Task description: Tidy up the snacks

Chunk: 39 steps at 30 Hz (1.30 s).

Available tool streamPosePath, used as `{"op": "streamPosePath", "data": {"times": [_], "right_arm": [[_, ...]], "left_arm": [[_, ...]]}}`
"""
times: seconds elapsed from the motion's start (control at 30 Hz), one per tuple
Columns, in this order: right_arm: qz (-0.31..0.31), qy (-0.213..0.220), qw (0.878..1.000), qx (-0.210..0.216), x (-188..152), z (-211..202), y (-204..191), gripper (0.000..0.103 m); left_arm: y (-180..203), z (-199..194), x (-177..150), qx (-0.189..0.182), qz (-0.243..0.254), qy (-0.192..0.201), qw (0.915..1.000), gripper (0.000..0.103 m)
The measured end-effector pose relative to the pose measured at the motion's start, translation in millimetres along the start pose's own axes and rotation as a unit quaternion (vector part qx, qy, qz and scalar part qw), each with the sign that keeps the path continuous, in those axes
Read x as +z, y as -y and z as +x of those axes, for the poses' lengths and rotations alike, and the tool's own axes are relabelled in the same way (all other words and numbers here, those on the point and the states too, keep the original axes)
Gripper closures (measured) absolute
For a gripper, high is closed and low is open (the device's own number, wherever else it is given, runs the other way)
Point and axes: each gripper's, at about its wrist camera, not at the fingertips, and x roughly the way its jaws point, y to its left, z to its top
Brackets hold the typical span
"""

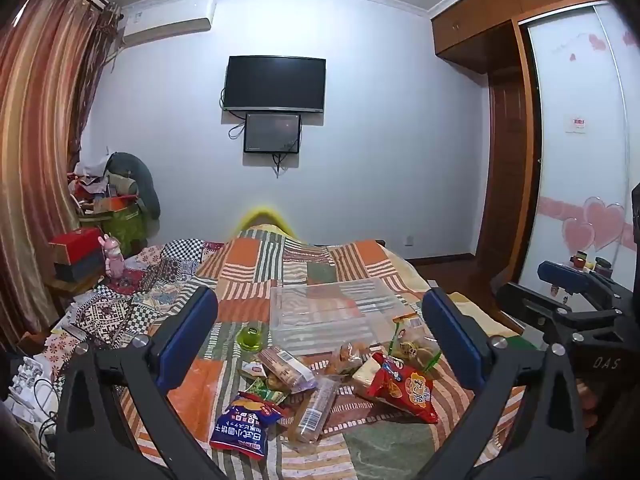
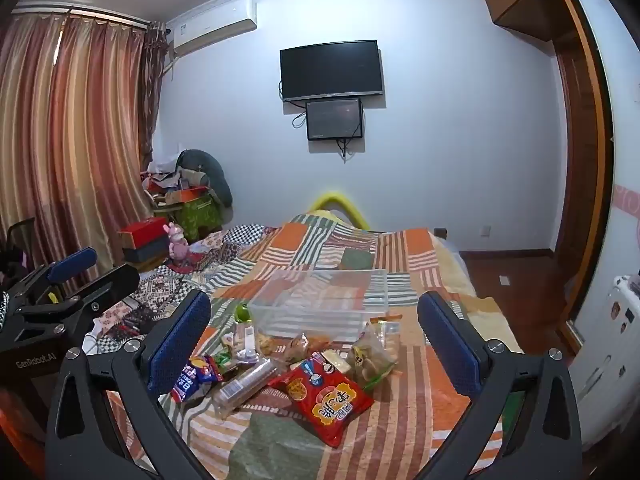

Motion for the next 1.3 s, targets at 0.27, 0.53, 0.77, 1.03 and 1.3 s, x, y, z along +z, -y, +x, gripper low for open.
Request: {"op": "streamPosePath", "data": {"times": [0.27,0.53,0.77,1.03,1.3], "right_arm": [[-0.002,0.003,1.000,-0.003,0.8,-0.1,-1.0,0.000],[0.001,0.006,1.000,-0.005,4.0,-3.7,-7.3,0.000],[0.002,0.011,1.000,-0.002,5.6,-6.9,-0.5,0.000],[0.003,0.018,1.000,-0.006,7.6,-10.1,1.1,0.000],[-0.002,0.022,1.000,-0.011,5.2,-9.9,0.0,0.000]], "left_arm": [[0.2,1.1,3.4,0.002,0.001,-0.002,1.0000,0.000],[-2.8,2.0,0.8,-0.002,0.000,-0.003,1.0000,0.000],[-2.2,1.6,0.5,-0.002,0.000,-0.003,1.0000,0.000],[0.5,2.0,1.4,-0.003,0.004,-0.003,1.0000,0.000],[3.3,5.3,2.1,-0.005,0.003,-0.005,1.0000,0.000]]}}
